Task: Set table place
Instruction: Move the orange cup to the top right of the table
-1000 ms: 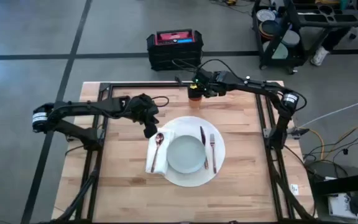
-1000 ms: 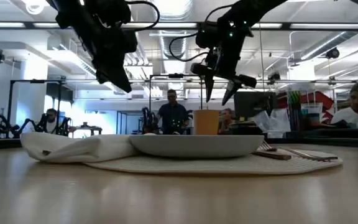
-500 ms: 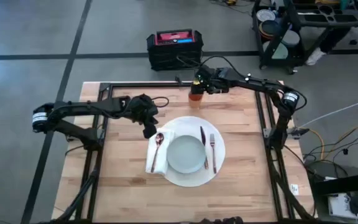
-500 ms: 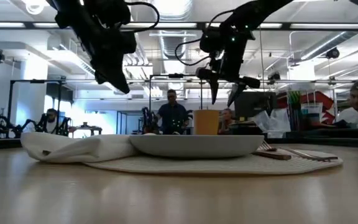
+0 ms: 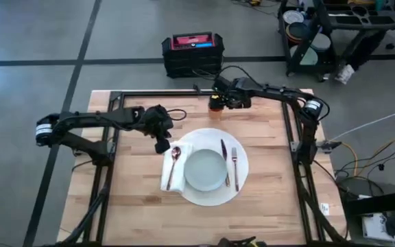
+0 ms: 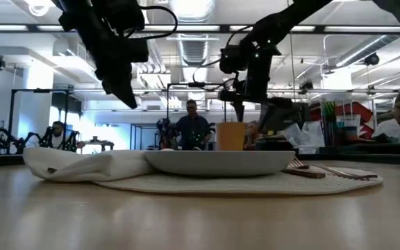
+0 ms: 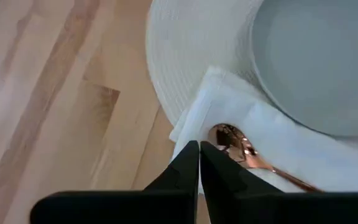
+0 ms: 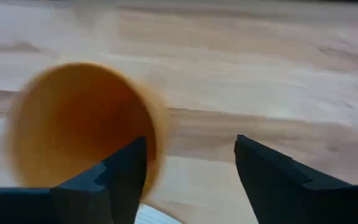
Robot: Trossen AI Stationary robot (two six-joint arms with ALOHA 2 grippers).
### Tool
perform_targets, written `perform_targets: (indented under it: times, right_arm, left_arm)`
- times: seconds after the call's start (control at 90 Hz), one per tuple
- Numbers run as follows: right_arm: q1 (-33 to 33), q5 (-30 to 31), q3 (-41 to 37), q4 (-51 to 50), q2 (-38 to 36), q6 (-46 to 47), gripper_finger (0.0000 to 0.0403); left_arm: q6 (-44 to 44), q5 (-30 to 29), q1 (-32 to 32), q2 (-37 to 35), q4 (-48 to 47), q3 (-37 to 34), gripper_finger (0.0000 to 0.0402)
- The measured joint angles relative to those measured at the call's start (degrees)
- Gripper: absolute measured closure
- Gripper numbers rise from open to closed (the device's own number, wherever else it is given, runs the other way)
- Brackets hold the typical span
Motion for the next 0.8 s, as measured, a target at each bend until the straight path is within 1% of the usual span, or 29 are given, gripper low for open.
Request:
perform_targets:
  times: [0.1, 0.256, 0.322, 0.389, 0.578, 0.8]
  right_arm:
    - [0.0, -0.2, 0.0, -1.3, 0.0, -0.5, 0.0264]
    - [0.1, -0.4, 0.0, 0.9, 0.0, -0.8, 0.0363]
    - [0.0, -0.4, 0.0, 0.4, 0.0, -0.8, 0.0391]
    - [0.0, -0.4, 0.0, -1.7, 0.0, -0.7, 0.0396]
    - [0.6, 1.7, 0.0, -12.6, -1.5, -2.3, 0.0401]
    - [2.1, 1.9, 0.0, -19.2, -4.8, -5.9, 0.0402]
  left_arm:
    - [0.8, -2.1, 0.1, 0.0, 0.0, 0.0, 0.0402]
    - [1.2, -2.1, 0.1, 0.0, 0.1, 0.0, 0.0402]
    - [1.1, -2.1, 0.1, 0.0, 0.0, 0.0, 0.0402]
    - [1.0, -2.1, 0.1, 0.0, 0.0, 0.0, 0.0402]
    - [0.3, -2.0, 0.1, 0.0, 0.0, 0.0, 0.0402]
    - [-0.1, -1.9, 0.1, 0.0, 0.0, 0.0, 0.0402]
